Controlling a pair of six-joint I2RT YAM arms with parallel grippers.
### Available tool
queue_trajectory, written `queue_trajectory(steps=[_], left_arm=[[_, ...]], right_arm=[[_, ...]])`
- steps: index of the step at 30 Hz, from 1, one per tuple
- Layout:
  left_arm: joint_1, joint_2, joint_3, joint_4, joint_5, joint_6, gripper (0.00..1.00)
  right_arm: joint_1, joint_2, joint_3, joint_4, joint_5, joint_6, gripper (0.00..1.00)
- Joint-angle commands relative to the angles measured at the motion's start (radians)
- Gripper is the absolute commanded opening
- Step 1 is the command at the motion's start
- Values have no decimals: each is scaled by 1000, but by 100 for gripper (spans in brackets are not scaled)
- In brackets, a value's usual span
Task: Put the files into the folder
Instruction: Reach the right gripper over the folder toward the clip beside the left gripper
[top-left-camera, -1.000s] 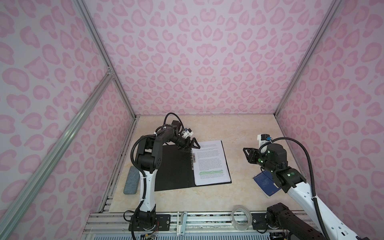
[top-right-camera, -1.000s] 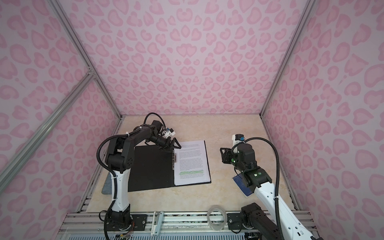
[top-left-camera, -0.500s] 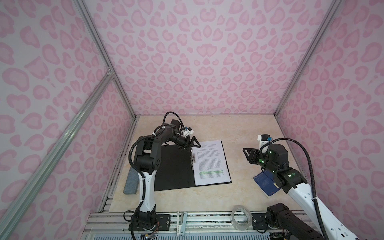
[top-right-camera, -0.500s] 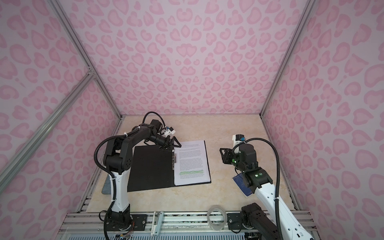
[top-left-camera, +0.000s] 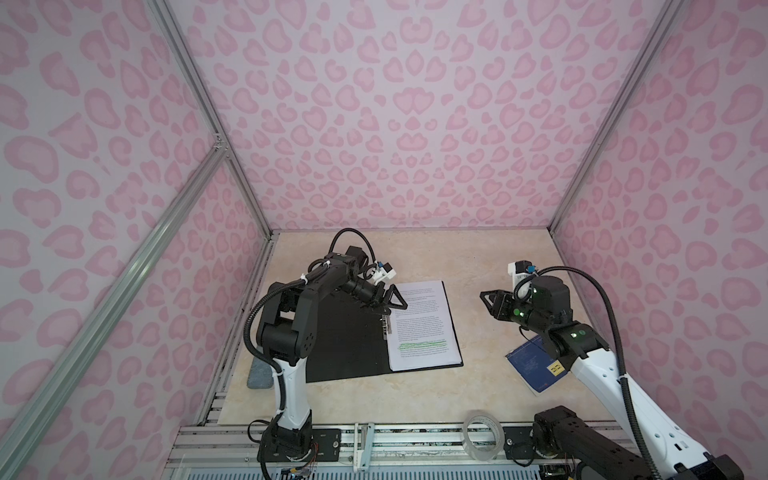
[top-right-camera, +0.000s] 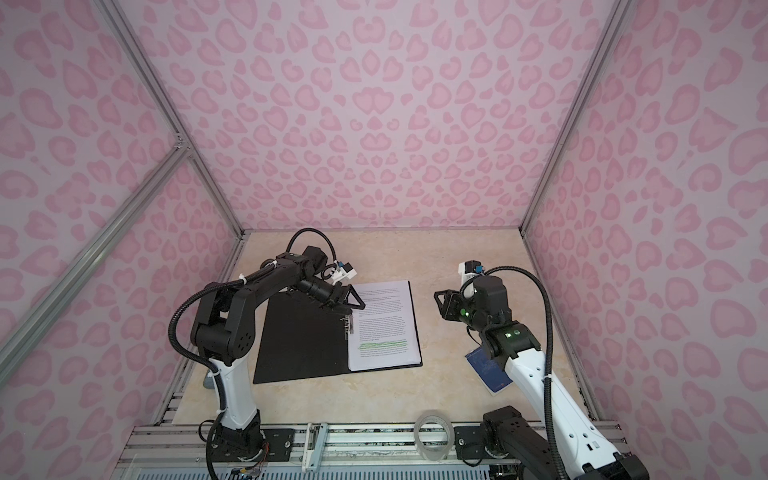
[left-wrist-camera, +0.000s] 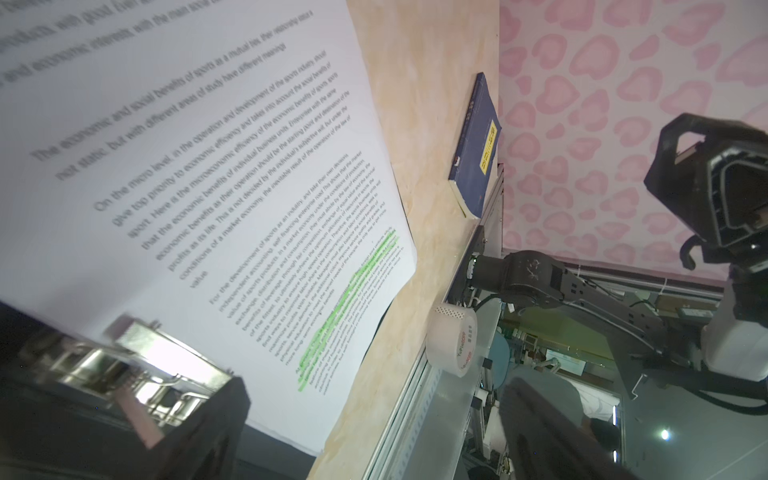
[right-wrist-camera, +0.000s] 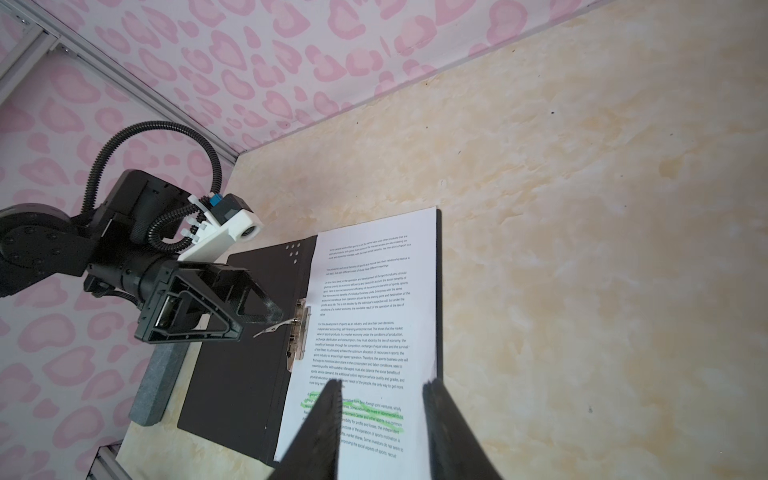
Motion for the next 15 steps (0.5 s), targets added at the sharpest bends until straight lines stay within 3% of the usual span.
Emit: queue_trajectory(steps=[1,6,9,15], left_arm=[[8,-62,-8,-48,-50,53,98],[76,-180,-18,-30,-176,-8,98],[137,-235,-25,-31,-329,-33,98],[209,-268,-75,-61,-602,62,98]], right_arm=[[9,39,55,-89,-30,-47,36],[99,150,222,-265,-4,-131,35],[200,249,349,-371,40,-162,35],[353,503,606,-569,93,-179,32]])
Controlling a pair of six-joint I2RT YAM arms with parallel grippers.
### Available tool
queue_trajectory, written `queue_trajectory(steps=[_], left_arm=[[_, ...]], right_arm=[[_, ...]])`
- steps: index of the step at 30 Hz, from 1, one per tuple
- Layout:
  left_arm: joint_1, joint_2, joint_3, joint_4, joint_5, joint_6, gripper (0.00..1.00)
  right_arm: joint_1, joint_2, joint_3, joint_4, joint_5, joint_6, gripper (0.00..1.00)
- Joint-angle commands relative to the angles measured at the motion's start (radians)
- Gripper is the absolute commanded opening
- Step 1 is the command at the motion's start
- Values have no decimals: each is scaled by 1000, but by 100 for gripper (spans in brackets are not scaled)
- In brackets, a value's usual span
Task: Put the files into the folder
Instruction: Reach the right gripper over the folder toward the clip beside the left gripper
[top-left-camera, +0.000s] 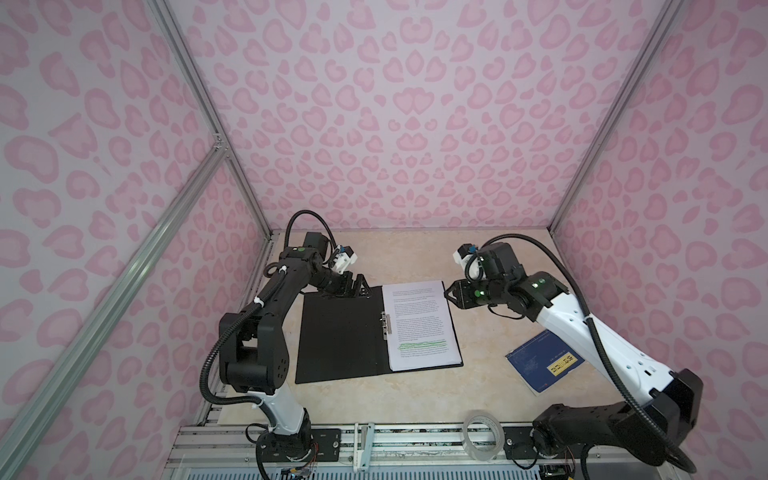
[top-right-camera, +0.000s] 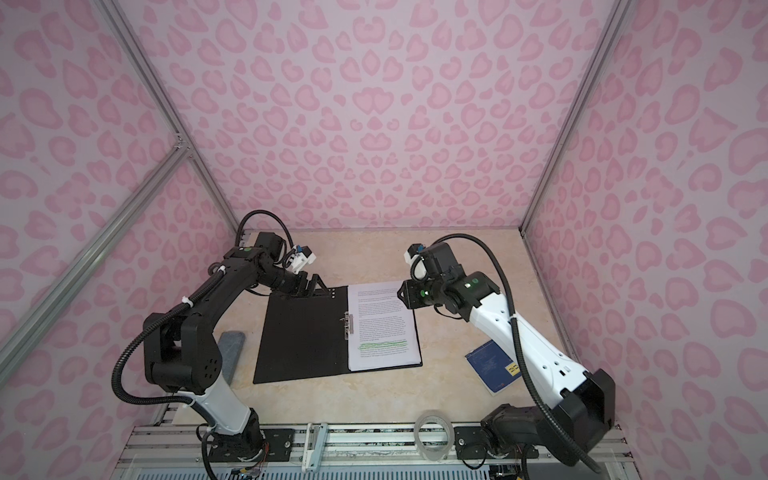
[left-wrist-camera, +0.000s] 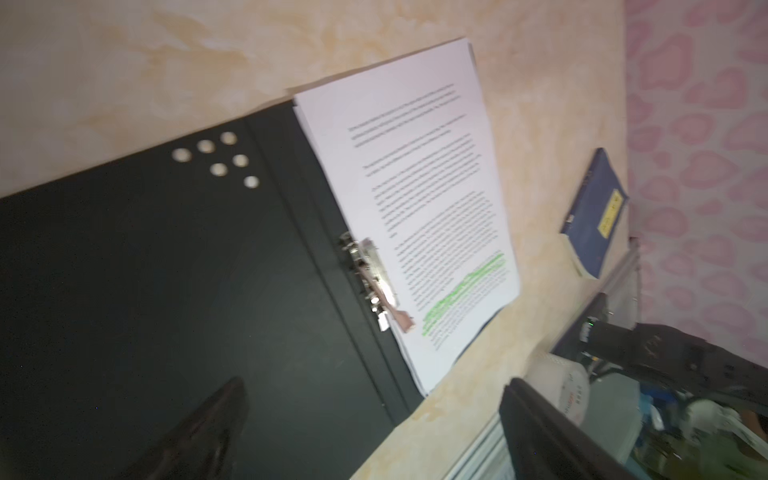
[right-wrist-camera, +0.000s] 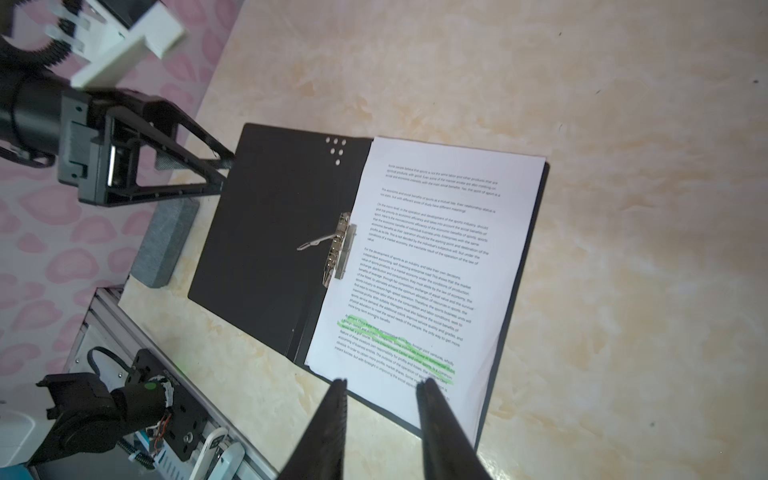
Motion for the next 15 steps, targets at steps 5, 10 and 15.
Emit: queue_trajectory(steps=[5,10,15], left_arm=[[23,-23,-135,27,-289,89,98],[25,-23,-199,62,-306,95,98],[23,-6,-210,62,-353,134,99]], right_arm=[[145,244,236,-209,60,-31,32],[212,447,420,-301,39,-32,31],[261,610,581,-356,40,-33,31]])
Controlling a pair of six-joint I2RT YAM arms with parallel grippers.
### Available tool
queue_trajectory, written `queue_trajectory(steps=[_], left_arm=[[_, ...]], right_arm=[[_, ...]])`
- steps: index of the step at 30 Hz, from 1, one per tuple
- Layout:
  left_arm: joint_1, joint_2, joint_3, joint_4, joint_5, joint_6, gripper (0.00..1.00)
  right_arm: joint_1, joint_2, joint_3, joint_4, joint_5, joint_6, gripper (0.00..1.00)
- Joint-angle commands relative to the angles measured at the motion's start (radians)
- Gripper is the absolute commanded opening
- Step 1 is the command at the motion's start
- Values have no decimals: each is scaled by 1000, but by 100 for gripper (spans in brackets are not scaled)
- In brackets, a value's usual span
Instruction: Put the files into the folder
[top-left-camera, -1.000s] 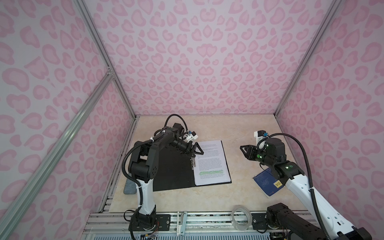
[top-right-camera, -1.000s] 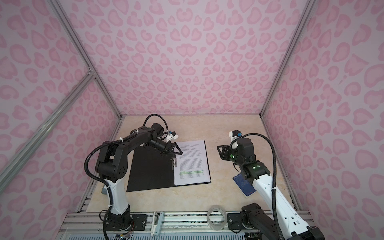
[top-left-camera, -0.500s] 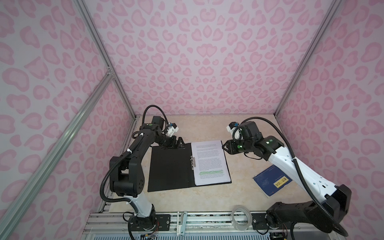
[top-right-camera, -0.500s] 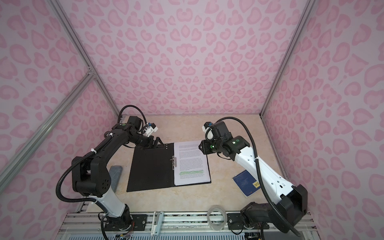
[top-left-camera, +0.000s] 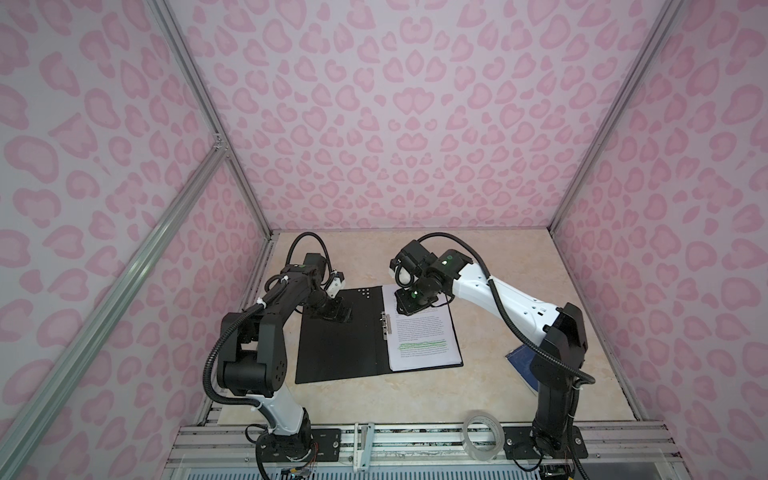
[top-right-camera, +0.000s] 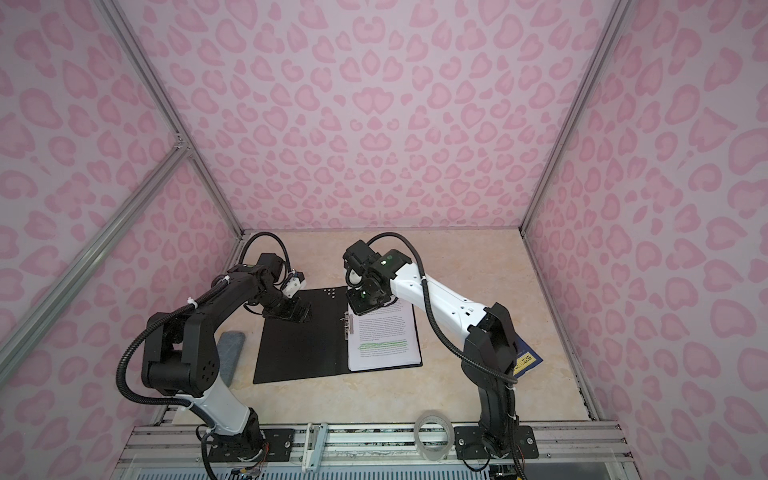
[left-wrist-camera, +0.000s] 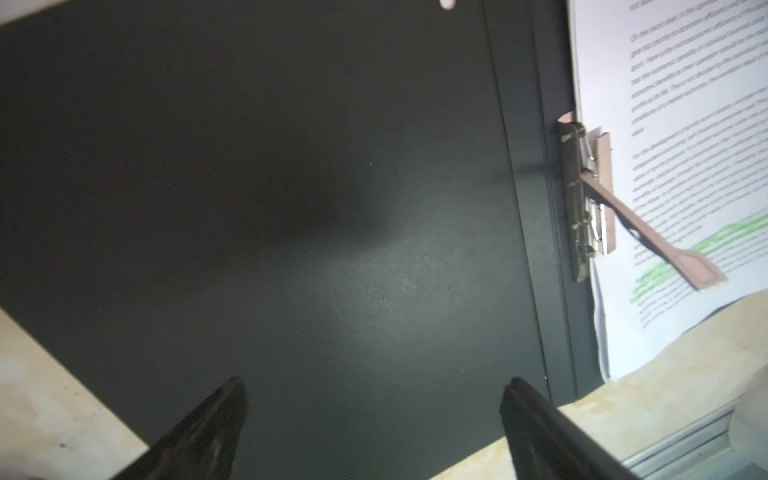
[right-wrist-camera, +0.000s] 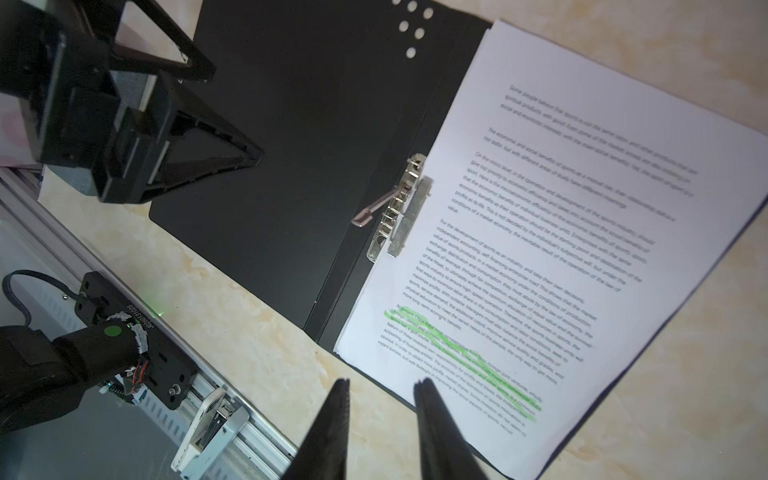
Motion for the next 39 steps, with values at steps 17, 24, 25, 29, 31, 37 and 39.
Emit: queue_trajectory(steps=[17,24,25,29,31,37,39], left_arm=[[-9,6,-10,12,-41,75,100],[-11,35,-14,20,-33,74,99],[-11,41,-11,20,-31,73,99],[-14,59,3,21,-35,71,99],[-16,69,12,18,-34,71,99],[-22,95,25,12,-20,69,98],[-24,100,25,12,-17,70,98]], right_arm=[[41,433,504,-267,23,-62,26],[30,484,552,-271,13,-88,21],[28,489,556,-270,7,-91,21],[10,504,561,-272,-23,-96,21],[5,508,561,-272,-31,-101,20],[-2,513,562,-271,-64,-107,20],[-2,512,563,-271,-67,-107,20]])
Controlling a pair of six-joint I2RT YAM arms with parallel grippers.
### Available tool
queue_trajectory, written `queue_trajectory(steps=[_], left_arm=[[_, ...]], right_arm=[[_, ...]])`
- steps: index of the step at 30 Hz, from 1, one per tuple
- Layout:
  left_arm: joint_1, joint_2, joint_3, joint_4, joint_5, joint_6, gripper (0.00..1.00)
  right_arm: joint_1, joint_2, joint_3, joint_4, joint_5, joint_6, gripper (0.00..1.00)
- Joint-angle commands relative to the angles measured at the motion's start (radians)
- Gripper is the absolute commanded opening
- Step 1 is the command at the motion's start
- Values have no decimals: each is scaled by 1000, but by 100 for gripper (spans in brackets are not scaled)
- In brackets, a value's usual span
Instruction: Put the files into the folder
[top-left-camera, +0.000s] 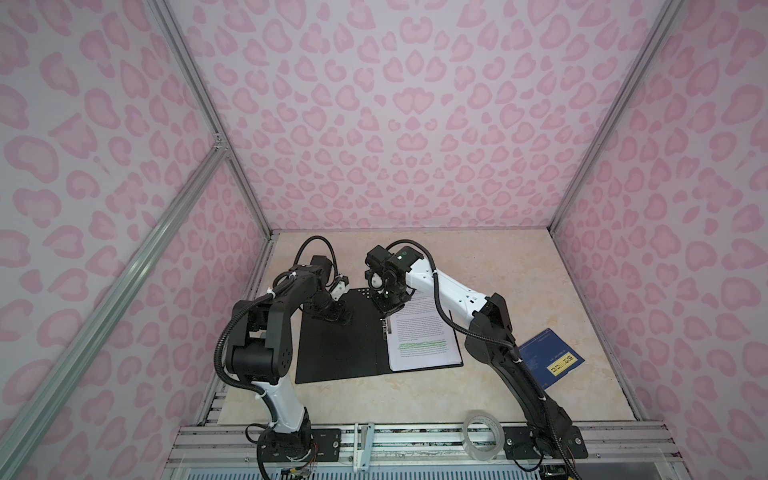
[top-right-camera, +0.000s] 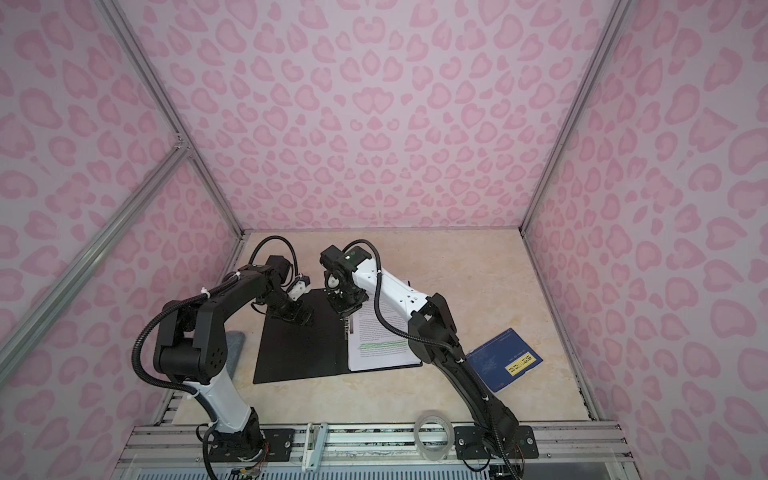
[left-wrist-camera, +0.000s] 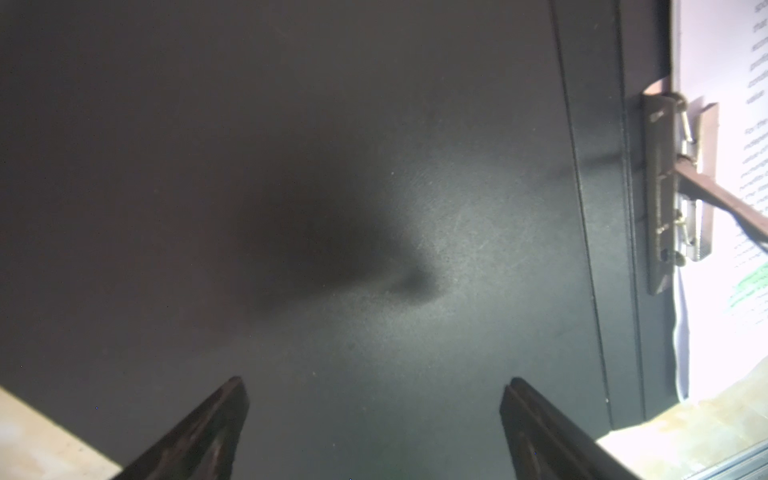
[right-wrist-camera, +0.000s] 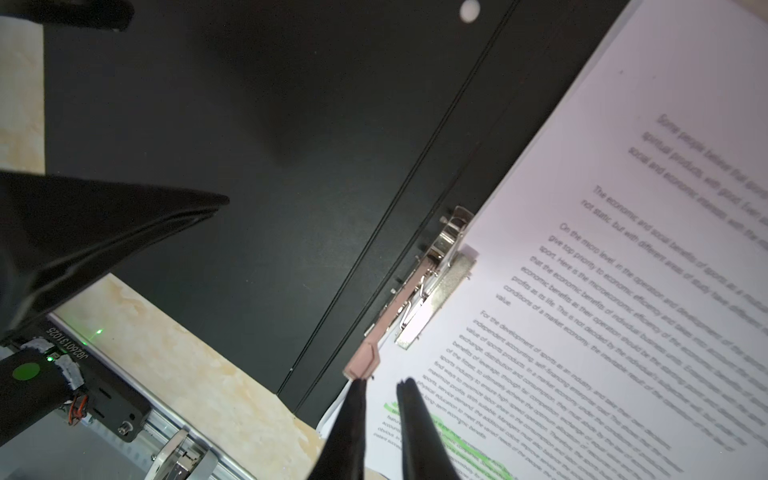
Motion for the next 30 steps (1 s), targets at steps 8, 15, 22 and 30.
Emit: queue_trajectory(steps=[8,15,22,30], left_arm=[[-8,4,15,-14,12,2,98],[-10,8,14,-3,-11,11,98],[-9,31,9,9,-19,14,98],[-9,41,11,11,-9,12,97]], right_arm=[[1,-2,22,2,-42,-1,20],[1,20,28,-13,-56,-6,19],[1,33,29,-35,-50,-17,19],[1,44,30,-53,-43,-31,19]])
